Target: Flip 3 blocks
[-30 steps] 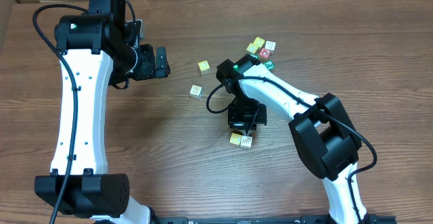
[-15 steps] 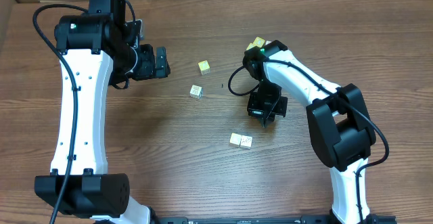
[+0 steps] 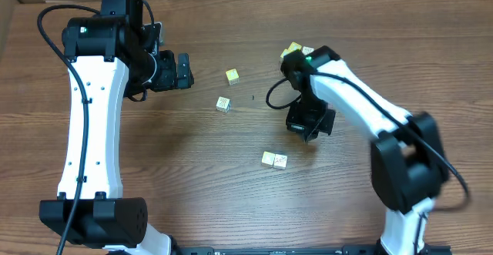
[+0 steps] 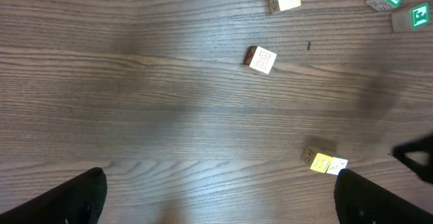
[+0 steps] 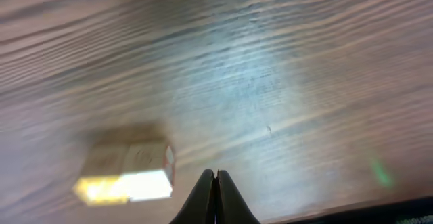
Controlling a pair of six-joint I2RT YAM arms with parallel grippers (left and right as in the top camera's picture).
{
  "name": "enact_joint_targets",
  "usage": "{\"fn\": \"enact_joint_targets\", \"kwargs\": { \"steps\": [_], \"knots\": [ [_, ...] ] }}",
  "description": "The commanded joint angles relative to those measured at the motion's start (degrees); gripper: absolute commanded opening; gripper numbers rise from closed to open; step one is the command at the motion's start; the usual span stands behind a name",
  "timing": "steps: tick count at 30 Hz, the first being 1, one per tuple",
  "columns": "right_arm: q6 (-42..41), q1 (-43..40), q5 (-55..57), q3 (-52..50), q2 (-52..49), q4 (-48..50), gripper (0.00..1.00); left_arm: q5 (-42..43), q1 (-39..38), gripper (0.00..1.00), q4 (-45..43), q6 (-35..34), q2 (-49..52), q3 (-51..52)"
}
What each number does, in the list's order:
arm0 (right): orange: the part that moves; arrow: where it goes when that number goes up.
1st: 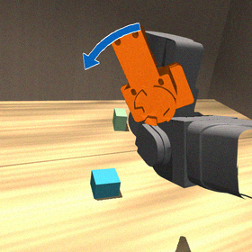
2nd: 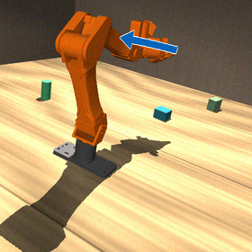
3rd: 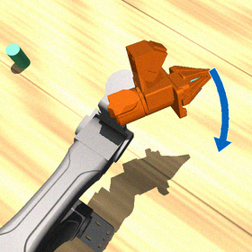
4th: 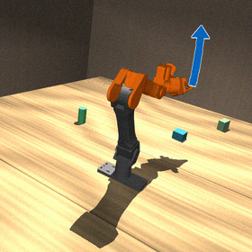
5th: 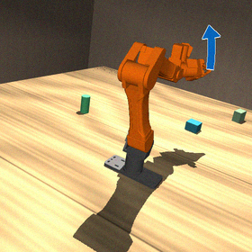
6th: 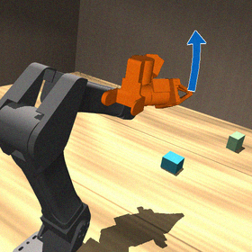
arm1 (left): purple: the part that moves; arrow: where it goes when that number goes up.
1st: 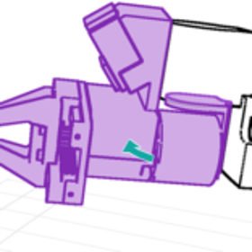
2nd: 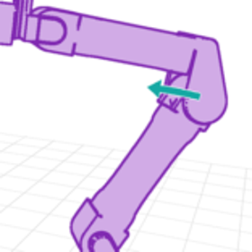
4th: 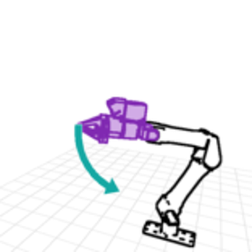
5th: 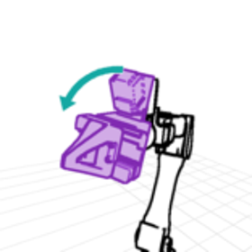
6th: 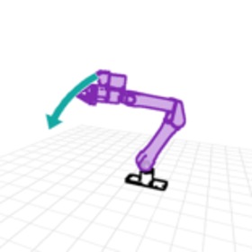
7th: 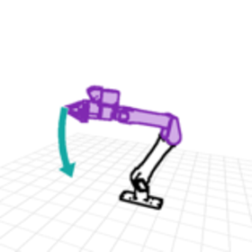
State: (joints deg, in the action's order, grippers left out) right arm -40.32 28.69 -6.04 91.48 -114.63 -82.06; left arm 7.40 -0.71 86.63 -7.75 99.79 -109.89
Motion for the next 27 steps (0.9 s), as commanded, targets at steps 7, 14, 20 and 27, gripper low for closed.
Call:
{"fn": "enact_joint_targets", "kwargs": {
  "steps": [7, 14, 20, 27],
  "knots": [
    [-0.9, 1.2, -1.7, -15.6, 11.5, 11.7, 0.04, -0.3, 0.3, 1.0, 0.1, -0.6, 0.5, -1.2],
    [-2.0, 1.2, -5.6, -23.4, 11.5, 22.3, 0.04, -0.3, 0.3, 1.0, 0.1, -0.6, 0.5, -1.2],
    [-9.7, 1.3, -7.1, -26.0, 11.5, 22.8, 0.04, -0.3, 0.3, 1.0, 0.1, -0.6, 0.5, -1.2],
    [-11.0, 1.6, -17.8, -32.2, 11.5, 32.8, 0.04, -0.4, 0.3, 1.0, 0.1, -0.6, 0.5, -1.2]
  ]
}}
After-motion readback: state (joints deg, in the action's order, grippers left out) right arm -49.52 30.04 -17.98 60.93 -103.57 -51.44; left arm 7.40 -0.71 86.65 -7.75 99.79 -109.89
